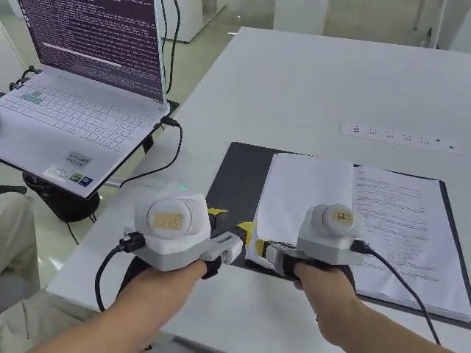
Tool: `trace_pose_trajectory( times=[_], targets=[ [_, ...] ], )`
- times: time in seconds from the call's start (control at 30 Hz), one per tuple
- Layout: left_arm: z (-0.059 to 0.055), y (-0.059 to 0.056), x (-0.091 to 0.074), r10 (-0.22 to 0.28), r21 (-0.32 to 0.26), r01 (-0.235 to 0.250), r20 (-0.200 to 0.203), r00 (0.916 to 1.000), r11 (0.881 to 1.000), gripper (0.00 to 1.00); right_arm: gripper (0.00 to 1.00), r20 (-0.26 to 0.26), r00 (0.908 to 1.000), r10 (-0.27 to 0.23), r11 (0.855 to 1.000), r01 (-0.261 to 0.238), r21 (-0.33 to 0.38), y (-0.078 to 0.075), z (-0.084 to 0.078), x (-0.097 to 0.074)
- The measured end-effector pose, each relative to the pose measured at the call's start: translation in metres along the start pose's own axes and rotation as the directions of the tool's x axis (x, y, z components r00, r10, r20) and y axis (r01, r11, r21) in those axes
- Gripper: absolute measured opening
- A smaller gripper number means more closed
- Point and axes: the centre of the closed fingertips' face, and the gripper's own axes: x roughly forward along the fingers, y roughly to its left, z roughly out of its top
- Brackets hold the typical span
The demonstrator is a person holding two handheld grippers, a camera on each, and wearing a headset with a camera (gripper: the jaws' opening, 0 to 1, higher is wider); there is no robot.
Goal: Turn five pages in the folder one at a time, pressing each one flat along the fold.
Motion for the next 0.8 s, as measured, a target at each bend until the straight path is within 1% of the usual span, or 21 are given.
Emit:
trace_pose_trajectory(
  times=[0.13,0.17,0.2,0.27,0.37,0.4,0.47,0.53,0.63,0.7,0.77,0.8],
  targets=[
    [-0.003,0.003,0.004,0.006,-0.003,-0.006,-0.011,0.9999,1.0,0.27,0.0,-0.004,1.0,0.0,1.0,0.0,-0.003,-0.002,-0.004,0.002],
    [-0.004,0.003,0.005,0.005,-0.004,-0.005,-0.013,0.9999,1.0,0.27,0.0,-0.003,1.0,0.002,1.0,-0.002,-0.003,-0.003,-0.004,0.002],
    [-0.004,0.003,0.006,0.006,-0.003,-0.006,-0.016,0.9999,1.0,0.27,0.0,0.002,0.9998,0.017,1.0,-0.018,0.007,-0.002,-0.003,0.003],
    [-0.007,0.003,0.009,0.007,0.0,-0.007,-0.025,0.9997,1.0,0.26,0.0,0.001,0.9999,0.017,1.0,-0.017,0.009,-0.004,-0.004,0.002],
    [-0.009,0.003,0.015,0.008,-0.001,-0.008,-0.032,0.9994,1.0,0.26,0.0,0.015,0.9991,0.039,0.999,-0.039,0.012,-0.003,-0.003,0.0],
    [-0.01,0.003,0.016,0.009,-0.001,-0.009,-0.034,0.9994,1.0,0.26,0.01,0.023,0.9983,0.054,0.999,-0.054,0.009,-0.001,-0.002,-0.001],
    [-0.011,0.002,0.019,0.011,0.003,-0.01,-0.038,0.9992,1.0,0.26,0.05,0.022,0.997,0.075,0.997,-0.075,0.018,0.0,-0.002,-0.001],
    [-0.011,0.001,0.022,0.011,0.001,-0.011,-0.042,0.9991,1.0,0.26,0.06,0.033,0.9955,0.089,0.996,-0.089,0.021,0.002,-0.001,-0.004],
    [-0.012,0.0,0.026,0.014,-0.002,-0.014,-0.045,0.9989,1.0,0.25,0.09,0.063,0.9921,0.108,0.994,-0.11,0.025,0.001,0.005,-0.014],
    [-0.012,-0.001,0.032,0.017,0.002,-0.017,-0.045,0.9988,1.0,0.26,0.1,0.085,0.9907,0.106,0.994,-0.107,0.001,-0.005,0.011,-0.022],
    [-0.012,-0.004,0.038,0.014,0.005,-0.014,-0.049,0.9987,1.0,0.25,0.12,0.107,0.9878,0.113,0.993,-0.115,0.013,-0.009,0.016,-0.029],
    [-0.013,-0.006,0.042,0.015,0.013,-0.014,-0.051,0.9986,1.0,0.24,0.12,0.12,0.9875,0.103,0.994,-0.105,0.01,-0.015,0.02,-0.035]
  ],
)
